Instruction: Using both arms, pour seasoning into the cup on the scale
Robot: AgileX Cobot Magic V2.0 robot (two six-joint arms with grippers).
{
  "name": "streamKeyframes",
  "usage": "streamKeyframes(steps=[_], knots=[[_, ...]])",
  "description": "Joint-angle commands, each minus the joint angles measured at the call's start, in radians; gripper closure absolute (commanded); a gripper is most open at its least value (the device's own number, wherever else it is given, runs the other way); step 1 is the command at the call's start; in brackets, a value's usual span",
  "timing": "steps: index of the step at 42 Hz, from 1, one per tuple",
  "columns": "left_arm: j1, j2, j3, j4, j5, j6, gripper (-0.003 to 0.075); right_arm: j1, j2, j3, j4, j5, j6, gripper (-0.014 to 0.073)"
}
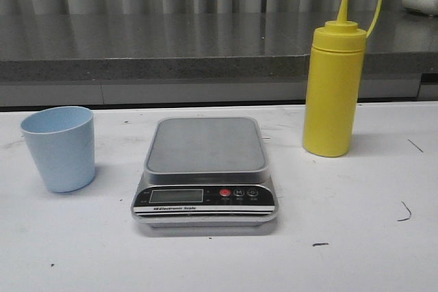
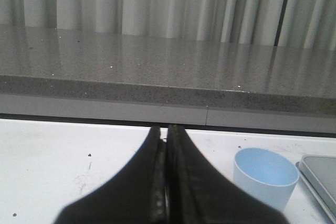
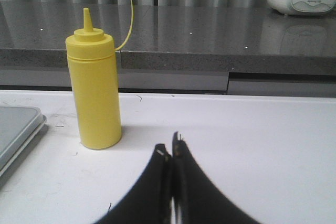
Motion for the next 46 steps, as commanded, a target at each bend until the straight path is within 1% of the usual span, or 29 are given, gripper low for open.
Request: streamKeyframes(steps=[1,5,8,12,20,24,27,34,46], knots=[[-0.001,-0.016,-0.042,-0.008,-0.078,-0.006,0.074,-0.004,-0.017,-0.066,-0.002,-0.069,-0.012,0.0662],[-0.001,-0.016,-0.154,-0.008,-0.026,-0.006,0.074,-0.004,-0.017,-0.16,-0.034,-0.015,-0.012,0.0662],[-0.001,-0.009,-0.25,-0.008,0.025,-0.003,0.074,-0.004,-0.014,-0.244,-0.061,0.055,-0.012,0.0662],[-0.001,0.027,-0.372,-0.008,0.103,0.002,0.074,-0.004,0.012,-0.355,-0.064,0.152,-0.012,0.0662],[-0.001,0.167,-0.599,0.013,0.324,0.004,0.074,-0.004,0.145,-0.574,-0.051,0.351,-0.012,0.0662],[-0.001,0.241,-0.667,0.013,0.417,0.004,0.074,-0.004,0.225,-0.653,-0.049,0.442,-0.012,0.0662],[-0.001,0.28,-0.687,0.013,0.464,0.004,0.074,-0.004,0.28,-0.689,-0.049,0.507,-0.012,0.0662],[-0.001,0.341,-0.679,0.013,0.498,0.004,0.074,-0.004,0.377,-0.694,-0.049,0.595,-0.012,0.0662],[-0.001,0.37,-0.63,0.013,0.485,0.004,0.074,-0.004,0.455,-0.694,-0.049,0.618,-0.012,0.0662]])
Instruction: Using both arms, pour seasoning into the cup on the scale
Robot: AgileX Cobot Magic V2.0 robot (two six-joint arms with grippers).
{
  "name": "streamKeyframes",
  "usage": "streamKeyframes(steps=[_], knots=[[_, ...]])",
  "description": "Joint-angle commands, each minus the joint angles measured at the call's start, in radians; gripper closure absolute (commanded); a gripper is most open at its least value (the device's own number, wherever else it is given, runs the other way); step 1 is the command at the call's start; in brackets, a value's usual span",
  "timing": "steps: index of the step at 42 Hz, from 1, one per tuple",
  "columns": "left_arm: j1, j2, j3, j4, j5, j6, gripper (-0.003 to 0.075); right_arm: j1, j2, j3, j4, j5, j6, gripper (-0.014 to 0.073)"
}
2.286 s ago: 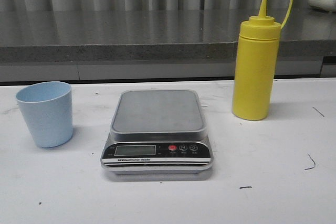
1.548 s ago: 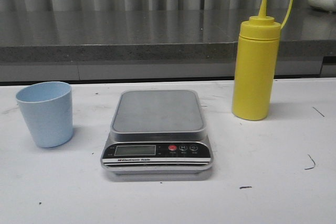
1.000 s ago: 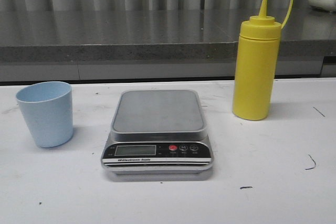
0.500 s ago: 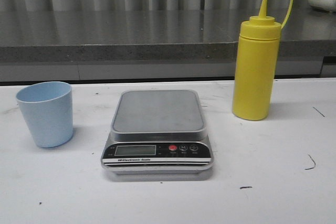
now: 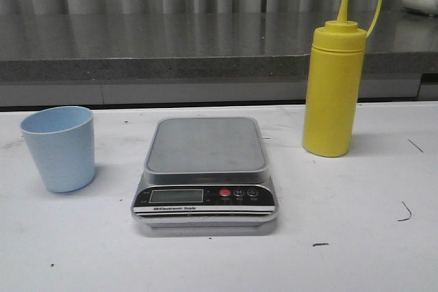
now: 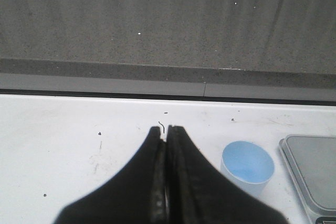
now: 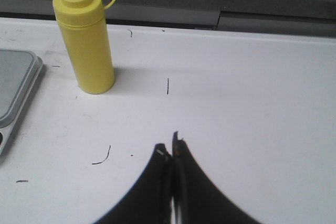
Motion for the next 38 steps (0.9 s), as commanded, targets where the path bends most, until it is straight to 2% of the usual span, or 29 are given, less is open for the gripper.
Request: streamKeyframes(steps=[1,10,15,17,21,24,26,28,30,38], knots=[[-0.001,0.016,-0.012,0.0,-0.081,-0.002,0.074,-0.004,0.028,-0.032,0.001,-0.066,-0.012,0.0662],[-0.001,0.016,0.015,-0.004,-0.077,-0.002,0.0739,-0.004,0.04,-0.032,0.001,-0.063,-0.012,0.0657],[-0.001,0.016,0.018,-0.004,-0.07,-0.002,0.072,-0.004,0.04,-0.032,0.001,-0.057,-0.012,0.0575],[-0.001,0.016,0.018,-0.004,-0.066,-0.002,0.0678,-0.004,0.04,-0.032,0.001,-0.056,-0.012,0.0503],[-0.001,0.017,0.018,-0.004,-0.059,-0.002,0.0528,-0.004,0.04,-0.032,0.001,-0.053,-0.012,0.0309],[-0.001,0.017,0.018,-0.004,-0.044,-0.002,0.0373,-0.004,0.04,-0.032,0.001,-0.053,-0.012,0.0165],[-0.001,0.017,0.018,-0.005,-0.031,-0.002,0.0287,-0.004,0.04,-0.032,0.001,-0.052,-0.012,0.0105],[-0.001,0.018,0.018,-0.005,-0.014,-0.002,0.0227,-0.004,0.04,-0.032,0.001,-0.052,-0.012,0.0076],[-0.001,0.024,0.009,-0.005,0.009,-0.002,0.02,-0.004,0.04,-0.032,0.001,-0.052,-0.012,0.0074],[-0.001,0.122,-0.097,-0.005,0.149,-0.002,0.0206,-0.004,0.04,-0.032,0.001,-0.052,-0.012,0.0074]])
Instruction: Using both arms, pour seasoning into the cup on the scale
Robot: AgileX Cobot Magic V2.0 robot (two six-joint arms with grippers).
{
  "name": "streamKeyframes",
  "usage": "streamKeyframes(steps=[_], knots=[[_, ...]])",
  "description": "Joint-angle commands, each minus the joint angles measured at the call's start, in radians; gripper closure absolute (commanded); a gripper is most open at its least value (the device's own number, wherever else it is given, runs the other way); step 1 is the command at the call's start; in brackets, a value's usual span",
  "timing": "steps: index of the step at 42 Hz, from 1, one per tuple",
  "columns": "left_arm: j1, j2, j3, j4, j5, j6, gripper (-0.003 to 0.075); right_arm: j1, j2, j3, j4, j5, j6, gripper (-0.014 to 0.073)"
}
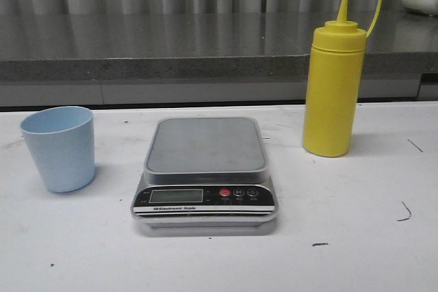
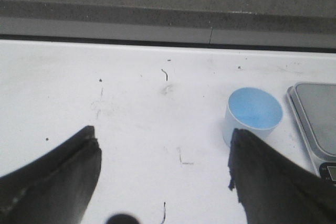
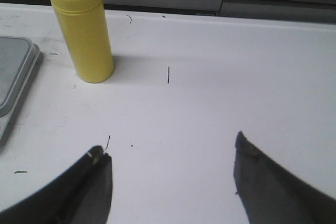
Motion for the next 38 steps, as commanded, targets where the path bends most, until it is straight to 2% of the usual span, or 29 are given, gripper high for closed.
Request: streamKeyframes(steps=[1,7,19,30,38], knots=[[-0.001,0.073,-0.095,-0.006,0.0,-0.002,0.0206,-0.004,0.013,-0.032,0.001,-0.063,-0.012,0.0074],[-0.016,0.174,-0.178,-0.013,0.037,0.0,0.0206,-0.004,0.013,-0.032,0.001,-0.063,-0.012,0.0074],[-0.127,0.384,-0.275,-0.013,0.049,0.025,0.0206,-0.004,0.013,-0.032,0.001,-0.063,-0.012,0.0074],[-0.223,0.635,-0.398,-0.013,0.148,0.025,0.0206,-0.004,0.013,-0.032,0.001,-0.064,-0.012,0.0074],[-0.233,0.828,-0.504,-0.013,0.217,0.025,0.0206,-0.004,0.013,-0.032,0.001,-0.064,-0.012,0.0074]])
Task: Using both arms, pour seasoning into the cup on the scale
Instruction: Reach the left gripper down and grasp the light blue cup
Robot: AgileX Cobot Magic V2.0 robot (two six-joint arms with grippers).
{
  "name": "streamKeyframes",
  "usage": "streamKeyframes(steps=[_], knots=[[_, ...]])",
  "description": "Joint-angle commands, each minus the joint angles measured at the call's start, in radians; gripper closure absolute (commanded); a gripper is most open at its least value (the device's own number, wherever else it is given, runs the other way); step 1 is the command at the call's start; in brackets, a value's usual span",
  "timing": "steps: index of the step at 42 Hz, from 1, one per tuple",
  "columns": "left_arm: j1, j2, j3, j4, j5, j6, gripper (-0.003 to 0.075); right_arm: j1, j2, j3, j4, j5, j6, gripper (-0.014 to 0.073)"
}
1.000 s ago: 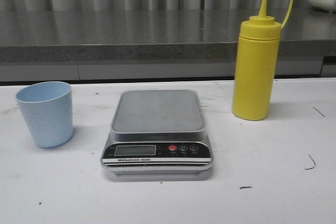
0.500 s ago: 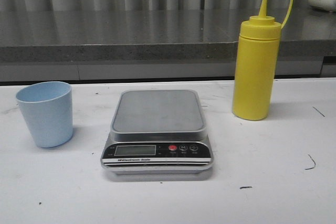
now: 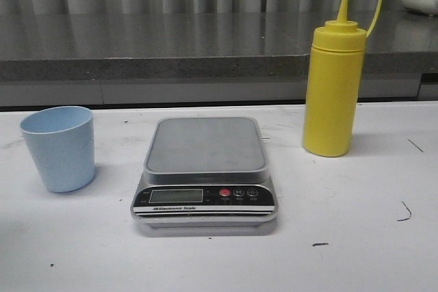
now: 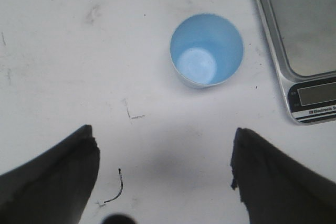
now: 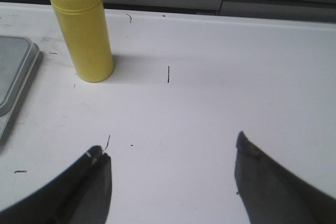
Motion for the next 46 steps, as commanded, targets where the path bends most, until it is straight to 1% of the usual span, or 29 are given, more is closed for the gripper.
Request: streamKeyframes(steps=[1,12,13,20,28,37,40,46], knots=[[-0.009,0.081,-0.091,0.0,-0.004,-0.002,0.0206,-0.004,0.013,-0.032,0.001,-0.065,-0.012,0.0074],[-0.009,0.296,-0.193,0.0,-0.016,-0.002,0.0206,-0.004,0.013,-0.032,0.001,-0.065,-0.012,0.0074],[-0.009,0.317,-0.202,0.0,-0.016,-0.002,0.0206,-0.004,0.013,-0.032,0.001,-0.065,-0.012,0.0122],[-0.009,0.433,-0.254,0.01,-0.03,-0.002,0.0206,-0.004,0.013,-0.032,0.001,-0.065,-0.012,0.0122],[-0.009,0.531,-0.289,0.026,-0.07,-0.002,0.0206,-0.004,0.013,-0.032,0.001,-0.065,-0.012,0.0122],[-0.009,0.588,-0.303,0.026,-0.132,-0.002,0.0212,-0.004,0.013,-0.032,0.001,-0.065,-0.012,0.0122],[-0.009,0.6,-0.303,0.015,-0.132,-0.002,0.0247,-0.004,0.013,-0.032,0.001,-0.065,-0.012,0.0122],[-0.009,0.611,-0.303,0.0,-0.126,-0.002,0.0371,-0.004,0.013,-0.032,0.001,-0.065,-0.012,0.0122]])
